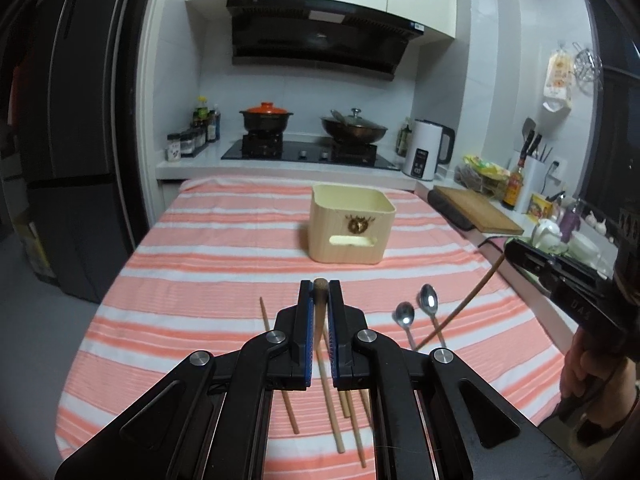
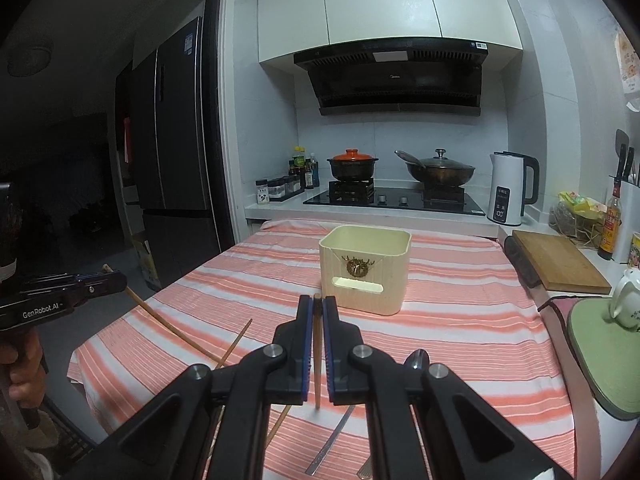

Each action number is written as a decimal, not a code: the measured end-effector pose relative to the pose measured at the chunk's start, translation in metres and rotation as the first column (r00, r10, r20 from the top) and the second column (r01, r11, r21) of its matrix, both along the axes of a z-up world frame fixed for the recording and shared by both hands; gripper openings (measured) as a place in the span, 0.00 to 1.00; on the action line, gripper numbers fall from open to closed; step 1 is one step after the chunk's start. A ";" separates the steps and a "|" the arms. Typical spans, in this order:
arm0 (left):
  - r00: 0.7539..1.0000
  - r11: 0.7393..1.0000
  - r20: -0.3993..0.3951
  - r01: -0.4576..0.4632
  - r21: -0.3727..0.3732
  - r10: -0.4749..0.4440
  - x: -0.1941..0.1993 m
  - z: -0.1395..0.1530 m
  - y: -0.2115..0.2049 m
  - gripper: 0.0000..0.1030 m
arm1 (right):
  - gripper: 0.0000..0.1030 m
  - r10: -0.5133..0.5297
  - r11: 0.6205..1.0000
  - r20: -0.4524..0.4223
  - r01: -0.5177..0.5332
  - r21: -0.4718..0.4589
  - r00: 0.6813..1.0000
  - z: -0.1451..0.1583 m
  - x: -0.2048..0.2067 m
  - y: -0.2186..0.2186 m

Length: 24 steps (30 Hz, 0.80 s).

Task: Organize utensils
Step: 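Lift the left tool's chopstick into the cream box while the right tool carries its chopstick there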

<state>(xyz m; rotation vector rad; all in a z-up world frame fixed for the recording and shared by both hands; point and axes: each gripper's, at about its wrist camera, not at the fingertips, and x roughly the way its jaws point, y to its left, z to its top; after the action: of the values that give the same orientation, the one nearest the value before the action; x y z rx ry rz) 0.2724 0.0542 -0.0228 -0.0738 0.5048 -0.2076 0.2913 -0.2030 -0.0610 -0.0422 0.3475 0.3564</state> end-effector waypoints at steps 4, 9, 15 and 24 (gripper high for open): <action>1.000 1.000 0.003 0.020 -0.004 -0.020 0.012 0.015 -0.003 0.04 | 0.05 0.014 1.000 0.017 -0.014 0.003 1.000 0.015 0.004 0.004; 0.998 0.998 -0.024 0.055 -0.037 -0.056 0.032 0.035 -0.007 0.04 | 0.05 0.036 0.999 0.017 -0.037 0.033 0.999 0.034 0.018 0.002; 0.996 0.994 -0.019 0.084 -0.073 -0.085 0.055 0.059 -0.017 0.04 | 0.05 0.037 0.998 0.050 -0.039 0.039 0.998 0.059 0.042 0.000; 0.996 0.993 0.058 0.078 -0.091 -0.073 0.121 0.103 -0.038 0.04 | 0.05 -0.025 0.998 0.173 0.015 0.058 0.985 0.110 0.097 0.000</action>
<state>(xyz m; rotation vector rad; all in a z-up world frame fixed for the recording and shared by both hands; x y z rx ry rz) 0.3932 0.0165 0.0802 -0.1396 0.4434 -0.3063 0.3883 -0.2030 0.0486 -0.0143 0.1648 0.3399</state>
